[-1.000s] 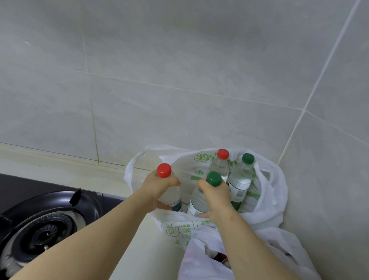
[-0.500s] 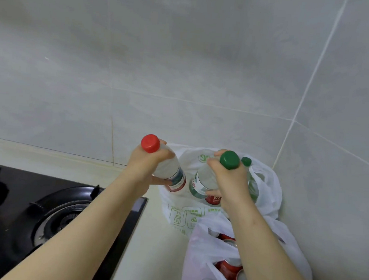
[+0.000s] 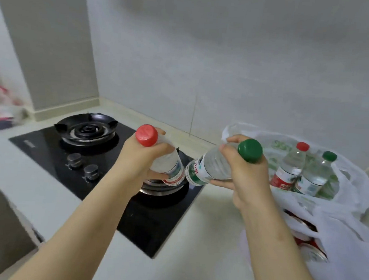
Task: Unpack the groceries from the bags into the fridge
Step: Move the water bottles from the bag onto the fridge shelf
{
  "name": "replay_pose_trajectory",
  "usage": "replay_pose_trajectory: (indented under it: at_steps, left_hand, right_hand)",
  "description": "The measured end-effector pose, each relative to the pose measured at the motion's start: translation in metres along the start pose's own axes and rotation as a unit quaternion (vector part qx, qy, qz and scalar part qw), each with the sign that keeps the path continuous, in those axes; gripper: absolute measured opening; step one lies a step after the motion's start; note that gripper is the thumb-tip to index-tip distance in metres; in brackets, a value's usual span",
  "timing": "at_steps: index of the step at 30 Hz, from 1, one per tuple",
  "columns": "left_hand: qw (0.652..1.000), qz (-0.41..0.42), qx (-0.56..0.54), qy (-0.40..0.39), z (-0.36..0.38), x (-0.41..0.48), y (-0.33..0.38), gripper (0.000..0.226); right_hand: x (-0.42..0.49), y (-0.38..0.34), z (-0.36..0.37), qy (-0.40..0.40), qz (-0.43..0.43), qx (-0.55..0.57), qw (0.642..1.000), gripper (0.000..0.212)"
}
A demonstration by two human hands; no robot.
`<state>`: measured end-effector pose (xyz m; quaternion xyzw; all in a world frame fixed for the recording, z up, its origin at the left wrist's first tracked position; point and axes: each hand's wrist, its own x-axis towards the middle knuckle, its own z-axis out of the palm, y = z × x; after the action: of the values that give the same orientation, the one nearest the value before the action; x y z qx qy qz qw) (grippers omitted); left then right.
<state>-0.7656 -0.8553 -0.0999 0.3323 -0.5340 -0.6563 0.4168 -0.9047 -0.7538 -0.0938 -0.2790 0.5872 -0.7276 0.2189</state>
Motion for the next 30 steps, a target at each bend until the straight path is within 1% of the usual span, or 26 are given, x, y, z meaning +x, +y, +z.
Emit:
replay_pose_trajectory:
  at_steps: [3, 6, 8, 11, 16, 18, 22, 27, 30]
  left_hand:
    - [0.998, -0.008, 0.022, 0.064, -0.041, -0.028, -0.004, 0.031]
    - [0.991, -0.015, 0.036, 0.131, -0.084, -0.062, -0.005, 0.037]
    - [0.984, -0.025, 0.049, 0.167, -0.110, -0.084, -0.006, 0.038]
    - [0.974, -0.037, 0.054, 0.219, -0.148, -0.118, -0.009, 0.031]
    - [0.944, -0.064, 0.057, 0.318, -0.215, -0.190, -0.017, 0.035]
    - [0.925, -0.081, 0.056, 0.367, -0.242, -0.226, -0.017, 0.036]
    - [0.889, -0.104, 0.053, 0.443, -0.288, -0.305, -0.011, 0.046]
    - [0.845, -0.104, 0.053, 0.522, -0.337, -0.408, -0.005, 0.042]
    - [0.812, -0.095, 0.047, 0.574, -0.358, -0.463, -0.001, 0.039]
  right_hand:
    - [-0.016, 0.011, 0.027, -0.079, 0.035, -0.001, 0.996, 0.018]
    - [-0.042, 0.021, 0.061, -0.167, 0.066, 0.000, 0.984, 0.016]
    - [-0.064, 0.028, 0.085, -0.224, 0.079, -0.003, 0.971, 0.016]
    - [-0.101, 0.039, 0.116, -0.288, 0.098, 0.001, 0.953, 0.015]
    - [-0.177, 0.061, 0.166, -0.389, 0.122, -0.007, 0.913, 0.019]
    - [-0.215, 0.068, 0.187, -0.429, 0.139, -0.010, 0.892, 0.021]
    - [-0.296, 0.073, 0.222, -0.513, 0.170, -0.019, 0.841, 0.015]
    - [-0.401, 0.075, 0.258, -0.610, 0.175, -0.026, 0.772, 0.017]
    - [-0.460, 0.075, 0.276, -0.660, 0.183, -0.030, 0.728, 0.016]
